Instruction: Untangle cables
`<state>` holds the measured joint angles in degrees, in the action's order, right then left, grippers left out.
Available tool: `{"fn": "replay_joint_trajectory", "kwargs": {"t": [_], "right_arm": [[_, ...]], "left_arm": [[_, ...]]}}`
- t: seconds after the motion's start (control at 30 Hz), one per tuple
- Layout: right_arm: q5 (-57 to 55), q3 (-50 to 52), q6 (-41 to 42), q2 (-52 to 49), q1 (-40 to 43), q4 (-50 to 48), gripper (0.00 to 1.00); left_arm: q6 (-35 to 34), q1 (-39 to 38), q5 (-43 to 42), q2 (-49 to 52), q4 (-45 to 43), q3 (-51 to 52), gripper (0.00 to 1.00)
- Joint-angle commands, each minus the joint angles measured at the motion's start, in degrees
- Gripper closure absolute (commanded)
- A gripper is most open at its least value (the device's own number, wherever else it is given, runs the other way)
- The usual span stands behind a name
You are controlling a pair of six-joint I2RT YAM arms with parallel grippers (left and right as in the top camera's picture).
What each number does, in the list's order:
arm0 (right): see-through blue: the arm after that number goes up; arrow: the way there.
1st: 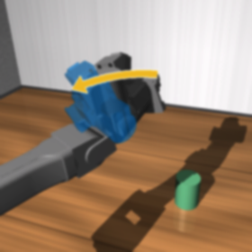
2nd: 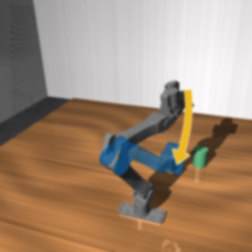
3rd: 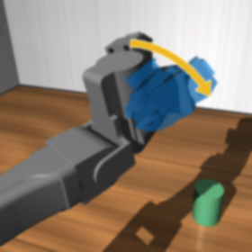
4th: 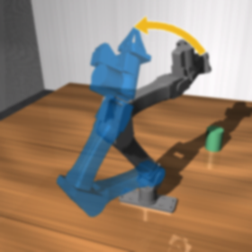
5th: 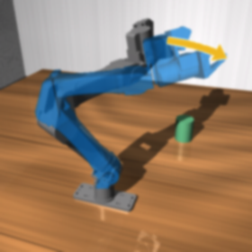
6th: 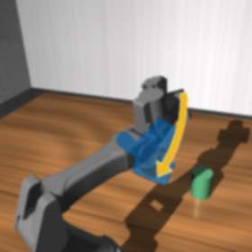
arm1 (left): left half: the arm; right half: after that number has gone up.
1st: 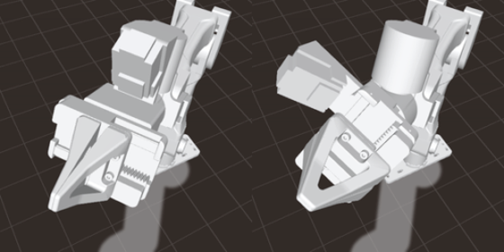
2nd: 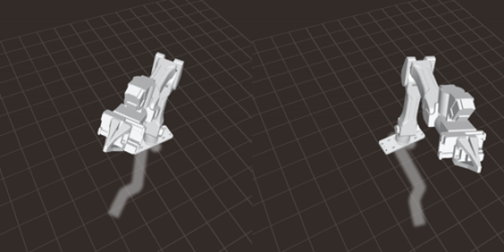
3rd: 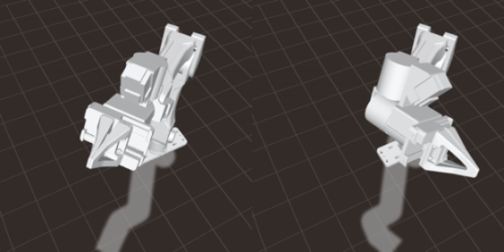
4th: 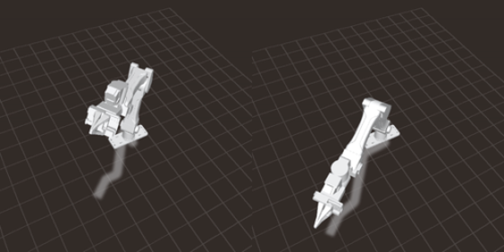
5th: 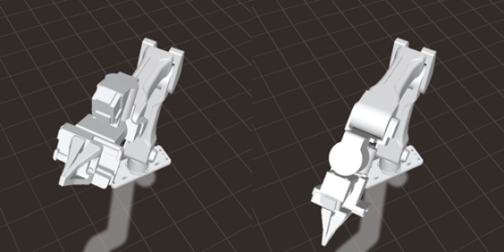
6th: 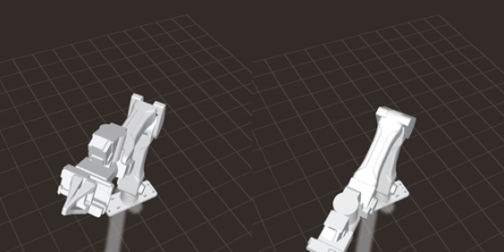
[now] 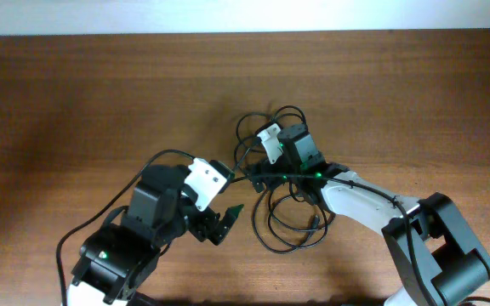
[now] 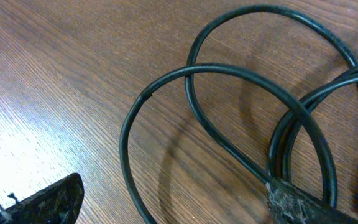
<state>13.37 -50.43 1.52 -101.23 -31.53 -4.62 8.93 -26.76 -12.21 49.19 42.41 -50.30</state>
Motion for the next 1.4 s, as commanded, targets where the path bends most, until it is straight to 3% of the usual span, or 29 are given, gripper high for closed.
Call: {"fn": "replay_joint_trajectory", "kwargs": {"t": [0.0,0.13,0.23,0.4,0.53,0.63,0.7,0.77,0.8,0.83,0.87,0.9,1.17,1.27,1.37], "right_arm": [[1.0,0.1,-3.5,-0.5,0.0,-0.4,0.07],[1.0,0.1,-4.7,-2.6,0.0,-0.9,0.07],[7.5,0.1,-4.7,-7.2,-0.7,-4.2,0.08],[4.0,0.1,-4.7,-8.8,-4.4,-8.1,0.10],[2.4,0.1,-4.7,-10.0,-4.4,-7.3,0.33],[2.5,0.1,-4.7,-13.1,-4.4,-7.0,0.37],[2.4,0.1,-5.0,-14.1,-4.4,-6.7,0.51],[1.1,0.1,-5.6,-14.2,-4.4,-6.4,0.53],[-0.6,0.1,-5.6,-14.2,-4.4,-5.6,0.60],[-2.7,0.1,-5.6,-14.2,-4.4,-4.5,0.80],[-3.4,0.1,-5.6,-14.2,-4.4,-4.1,0.91],[-3.5,0.1,-5.6,-14.2,-4.4,-3.9,0.96],[-3.5,-0.1,-3.8,-10.4,-4.4,-1.2,0.96],[-3.5,-0.2,-3.8,-1.5,-4.4,4.9,0.96],[-3.5,-0.2,-0.2,13.6,-4.5,12.4,0.96]], "left_arm": [[-3.9,4.6,2.3,-2.1,-0.1,-0.4,0.01],[-11.3,15.7,6.0,-2.3,2.5,-0.4,0.01],[-11.3,24.1,5.6,-2.3,3.3,-0.4,0.01],[-11.3,32.8,5.6,-2.2,3.8,-0.4,0.01],[-11.3,33.2,5.6,-0.3,5.0,-0.4,0.01],[-11.3,33.2,5.6,1.4,6.1,-0.4,0.01],[-11.3,33.2,5.4,1.8,6.3,-0.4,0.01],[-11.3,33.2,4.3,1.9,6.3,-0.4,0.01],[-11.3,33.2,4.3,1.9,6.3,-0.4,0.01],[-11.3,33.2,4.3,1.9,6.3,-0.4,0.01],[-11.3,33.2,4.3,1.9,6.3,-0.4,0.01],[-11.3,33.2,4.3,1.9,6.3,-0.4,0.01],[-11.3,33.2,4.4,1.9,6.3,-0.4,0.01],[-11.3,33.2,4.4,1.9,6.3,-0.4,0.01],[-11.3,33.2,4.4,1.9,6.3,-0.4,0.01]]}}
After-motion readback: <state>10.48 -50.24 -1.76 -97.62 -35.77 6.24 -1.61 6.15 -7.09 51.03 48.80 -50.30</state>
